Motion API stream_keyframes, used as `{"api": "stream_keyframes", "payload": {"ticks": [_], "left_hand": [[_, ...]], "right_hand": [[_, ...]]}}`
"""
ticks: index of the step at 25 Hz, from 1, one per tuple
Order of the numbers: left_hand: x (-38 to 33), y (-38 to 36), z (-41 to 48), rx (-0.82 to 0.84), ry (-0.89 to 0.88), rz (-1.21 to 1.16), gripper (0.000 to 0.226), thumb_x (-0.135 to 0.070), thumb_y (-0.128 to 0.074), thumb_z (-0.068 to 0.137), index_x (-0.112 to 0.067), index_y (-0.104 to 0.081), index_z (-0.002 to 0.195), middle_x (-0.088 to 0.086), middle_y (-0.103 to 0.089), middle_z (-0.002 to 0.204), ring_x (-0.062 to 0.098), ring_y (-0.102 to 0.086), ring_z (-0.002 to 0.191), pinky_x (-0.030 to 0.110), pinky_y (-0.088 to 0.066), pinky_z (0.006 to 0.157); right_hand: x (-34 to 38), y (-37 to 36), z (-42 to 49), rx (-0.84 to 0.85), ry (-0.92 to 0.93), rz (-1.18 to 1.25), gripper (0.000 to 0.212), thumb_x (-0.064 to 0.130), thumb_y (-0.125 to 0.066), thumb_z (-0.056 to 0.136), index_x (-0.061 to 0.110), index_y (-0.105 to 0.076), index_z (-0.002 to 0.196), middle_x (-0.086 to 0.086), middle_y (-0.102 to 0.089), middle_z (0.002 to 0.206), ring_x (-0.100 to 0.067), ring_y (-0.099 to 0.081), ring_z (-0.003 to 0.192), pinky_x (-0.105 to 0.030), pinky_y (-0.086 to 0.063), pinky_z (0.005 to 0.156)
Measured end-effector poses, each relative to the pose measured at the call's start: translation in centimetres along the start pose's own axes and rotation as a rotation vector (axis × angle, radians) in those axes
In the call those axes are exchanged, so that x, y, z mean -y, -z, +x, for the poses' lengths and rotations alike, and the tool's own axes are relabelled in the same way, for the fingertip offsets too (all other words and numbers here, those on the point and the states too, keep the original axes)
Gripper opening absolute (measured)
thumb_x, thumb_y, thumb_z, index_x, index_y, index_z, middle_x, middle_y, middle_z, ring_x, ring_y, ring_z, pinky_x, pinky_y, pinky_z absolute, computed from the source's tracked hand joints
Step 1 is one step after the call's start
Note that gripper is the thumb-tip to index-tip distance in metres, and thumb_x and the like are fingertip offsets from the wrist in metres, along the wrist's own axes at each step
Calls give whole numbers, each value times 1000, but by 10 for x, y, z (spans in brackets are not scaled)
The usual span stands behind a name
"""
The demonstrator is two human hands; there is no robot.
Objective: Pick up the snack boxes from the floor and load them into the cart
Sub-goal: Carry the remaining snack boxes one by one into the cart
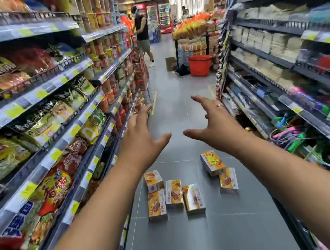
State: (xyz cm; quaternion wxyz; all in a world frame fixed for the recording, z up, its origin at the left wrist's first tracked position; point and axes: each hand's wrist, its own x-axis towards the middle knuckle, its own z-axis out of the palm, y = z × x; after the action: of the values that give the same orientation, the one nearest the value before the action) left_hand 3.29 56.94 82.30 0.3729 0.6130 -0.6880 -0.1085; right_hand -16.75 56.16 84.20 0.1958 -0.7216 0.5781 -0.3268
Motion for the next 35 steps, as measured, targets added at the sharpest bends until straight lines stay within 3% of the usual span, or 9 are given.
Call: {"api": "stream_keyframes", "payload": {"ticks": [2, 7, 11, 16, 20, 27, 35], "left_hand": [[30, -21, 36, 29, 17, 11, 83, -43, -73, 81, -37, -23, 147, 4, -32, 149, 26, -40, 133, 40, -41, 101], [104, -85, 141, 180, 64, 27, 83, -42, -74, 81, -36, -24, 147, 5, -31, 148, 24, -39, 134, 36, -38, 102], [151, -144, 203, 298, 74, 75, 84, -40, -76, 78, -34, -27, 146, 6, -35, 147, 27, -43, 131, 40, -40, 105], [196, -242, 262, 419, 113, 121, 82, -36, -75, 81, -28, -29, 147, 9, -37, 145, 26, -43, 129, 34, -38, 102], [239, -319, 298, 464, 226, 154, 81, -36, -74, 82, -29, -27, 148, 9, -37, 143, 28, -49, 123, 34, -42, 96], [347, -445, 340, 468, 421, 206, 78, -34, -73, 81, -29, -32, 147, 7, -38, 143, 27, -45, 128, 34, -38, 100], [559, -535, 314, 559, 638, 247, 78, -32, -74, 81, -26, -33, 146, 8, -37, 142, 26, -48, 124, 28, -37, 97]], "right_hand": [[-16, -26, 41, 9, -7, 11, 89, 38, -77, 78, 36, -24, 148, -3, -29, 148, -21, -46, 127, -23, -34, 91], [-73, -98, 155, 19, -133, 49, 90, 38, -78, 77, 34, -25, 149, -4, -31, 147, -22, -48, 122, -25, -36, 91], [-131, -150, 211, 20, -247, 94, 89, 37, -77, 77, 30, -26, 149, -5, -31, 149, -21, -41, 130, -18, -27, 90], [-224, -208, 267, 122, -394, 87, 88, 41, -77, 77, 32, -26, 149, -4, -30, 150, -21, -42, 130, -26, -34, 97], [-295, -248, 317, 235, -459, 99, 88, 39, -76, 78, 32, -25, 150, -6, -26, 151, -20, -37, 135, -20, -27, 88], [-389, -373, 379, 506, -456, 81, 93, 45, -77, 73, 36, -23, 148, -4, -26, 149, -25, -44, 129, -34, -41, 101], [-469, -590, 411, 647, -532, 141, 91, 49, -76, 72, 35, -26, 147, -6, -31, 145, -26, -52, 121, -40, -45, 101]]}}
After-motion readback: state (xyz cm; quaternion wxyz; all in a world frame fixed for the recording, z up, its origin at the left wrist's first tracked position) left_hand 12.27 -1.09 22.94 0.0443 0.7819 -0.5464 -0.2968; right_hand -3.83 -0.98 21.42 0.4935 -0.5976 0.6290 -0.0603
